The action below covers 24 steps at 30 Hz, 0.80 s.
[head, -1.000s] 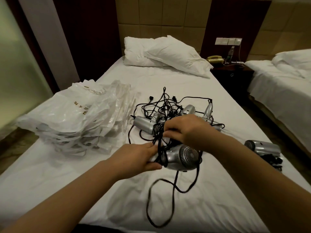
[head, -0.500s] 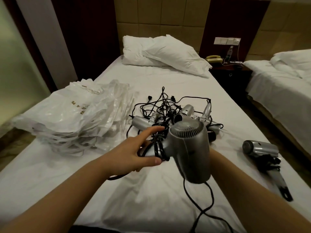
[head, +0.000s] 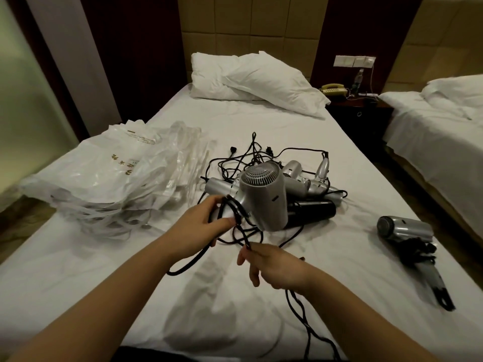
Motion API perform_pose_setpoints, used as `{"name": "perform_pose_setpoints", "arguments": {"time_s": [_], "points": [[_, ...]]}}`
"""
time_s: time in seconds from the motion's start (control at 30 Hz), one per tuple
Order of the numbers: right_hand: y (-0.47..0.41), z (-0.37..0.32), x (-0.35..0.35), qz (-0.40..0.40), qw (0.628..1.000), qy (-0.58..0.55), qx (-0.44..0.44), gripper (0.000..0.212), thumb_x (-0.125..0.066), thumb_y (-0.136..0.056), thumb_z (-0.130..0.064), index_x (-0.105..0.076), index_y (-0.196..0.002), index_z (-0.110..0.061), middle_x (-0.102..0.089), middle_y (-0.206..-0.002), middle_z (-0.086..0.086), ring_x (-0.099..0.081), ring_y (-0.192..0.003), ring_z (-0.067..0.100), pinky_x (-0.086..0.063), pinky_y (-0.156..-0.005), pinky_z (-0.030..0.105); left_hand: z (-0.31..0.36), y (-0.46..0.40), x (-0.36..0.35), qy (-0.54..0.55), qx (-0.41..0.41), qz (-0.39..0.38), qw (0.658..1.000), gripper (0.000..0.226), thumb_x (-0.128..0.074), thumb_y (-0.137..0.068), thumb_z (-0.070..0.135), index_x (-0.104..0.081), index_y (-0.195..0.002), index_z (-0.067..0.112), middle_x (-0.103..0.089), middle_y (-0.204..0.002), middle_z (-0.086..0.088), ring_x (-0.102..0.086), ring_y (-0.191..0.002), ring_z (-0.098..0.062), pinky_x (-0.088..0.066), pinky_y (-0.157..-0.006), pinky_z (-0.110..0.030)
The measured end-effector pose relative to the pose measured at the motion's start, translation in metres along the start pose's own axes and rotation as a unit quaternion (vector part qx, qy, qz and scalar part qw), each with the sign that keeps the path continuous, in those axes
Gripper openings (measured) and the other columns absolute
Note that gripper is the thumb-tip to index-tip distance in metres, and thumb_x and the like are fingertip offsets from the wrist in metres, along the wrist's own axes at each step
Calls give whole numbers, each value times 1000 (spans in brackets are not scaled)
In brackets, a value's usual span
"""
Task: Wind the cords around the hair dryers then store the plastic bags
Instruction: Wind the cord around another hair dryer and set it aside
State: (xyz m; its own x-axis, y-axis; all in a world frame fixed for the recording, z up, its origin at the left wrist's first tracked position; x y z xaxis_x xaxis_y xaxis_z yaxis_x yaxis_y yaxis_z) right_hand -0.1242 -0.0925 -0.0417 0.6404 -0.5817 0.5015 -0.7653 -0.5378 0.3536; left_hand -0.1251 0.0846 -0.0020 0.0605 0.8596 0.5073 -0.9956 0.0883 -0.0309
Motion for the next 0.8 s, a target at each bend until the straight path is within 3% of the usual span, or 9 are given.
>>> {"name": "perform_pose_setpoints", "arguments": {"time_s": [0.1, 0.2, 0.27, 0.33, 0.47, 0.57, 0.7, 0.8], "points": [[6, -1, -2, -12, 997, 81, 16, 18, -35, -100, -29, -52, -97, -24, -51, -69, -8, -46, -56, 1, -33, -49, 9, -1, -3, 4, -97, -21, 25, 995, 38, -56, -92, 36, -43, -126, 27, -53, -83, 17, -52, -67, -1, -39, -61, -15], [14, -12, 8, -12, 986, 159, 46, 18, -40, -99, -28, -56, -97, -22, -50, -76, -11, -47, -68, 5, -35, -58, 16, -7, -4, 5, -174, -31, 46, 983, 44, -55, -91, 41, -43, -130, 25, -58, -98, 10, -56, -82, -10, -42, -68, -24], [19, -20, 17, 7, 968, 240, 75, 20, -44, -97, -28, -59, -96, -15, -58, -86, -4, -52, -83, 14, -38, -71, 26, -13, -5, 3, -263, -55, 52, 962, 46, -55, -90, 43, -42, -130, 26, -60, -113, 5, -58, -99, -18, -45, -78, -33], [26, -29, 27, 39, 946, 307, 98, 20, -48, -95, -29, -60, -95, -12, -63, -96, 8, -55, -93, 25, -42, -76, 32, -20, -7, 1, -359, -69, 42, 930, 48, -50, -90, 47, -38, -132, 28, -58, -121, 4, -58, -105, -21, -47, -80, -36], [40, -52, 50, 111, 914, 373, 113, 14, -53, -92, -35, -61, -98, -25, -65, -98, 2, -57, -95, 24, -47, -78, 31, -27, -8, -1, -480, -46, -1, 876, 58, -43, -93, 53, -24, -142, 29, -51, -127, 5, -59, -105, -22, -46, -72, -32], [39, -67, 59, 148, 898, 387, 148, 17, -52, -92, -36, -62, -101, -26, -64, -97, -2, -57, -93, 21, -49, -78, 35, -23, -6, -6, -528, -73, -32, 845, 65, -41, -92, 57, -18, -146, 29, -50, -127, 6, -59, -104, -22, -43, -68, -31], [27, -77, 70, 193, 863, 428, 188, 21, -47, -95, -37, -60, -103, -23, -55, -93, -6, -51, -91, 16, -42, -74, 29, -5, 3, -12, -524, -144, -84, 835, 67, -42, -90, 59, -19, -146, 31, -51, -123, 8, -58, -104, -19, -40, -68, -29], [16, -75, 82, 196, 866, 428, 168, 21, -45, -95, -42, -58, -101, -26, -57, -95, -5, -50, -90, 15, -41, -73, 29, 9, 14, -11, -492, -183, -117, 843, 61, -47, -88, 58, -33, -139, 27, -54, -113, 9, -57, -96, -16, -38, -66, -27]]}}
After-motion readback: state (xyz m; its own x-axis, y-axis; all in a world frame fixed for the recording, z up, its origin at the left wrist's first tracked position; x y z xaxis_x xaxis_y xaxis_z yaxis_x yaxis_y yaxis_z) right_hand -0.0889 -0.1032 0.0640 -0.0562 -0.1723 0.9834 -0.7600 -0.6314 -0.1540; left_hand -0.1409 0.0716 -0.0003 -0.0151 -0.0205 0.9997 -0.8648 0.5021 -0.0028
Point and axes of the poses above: each hand's wrist, its own y-axis away from the middle knuckle, its own x-axis out of the back of the hand, z = x × y, the point moved 1 cm from there along -y, towards the middle knuckle
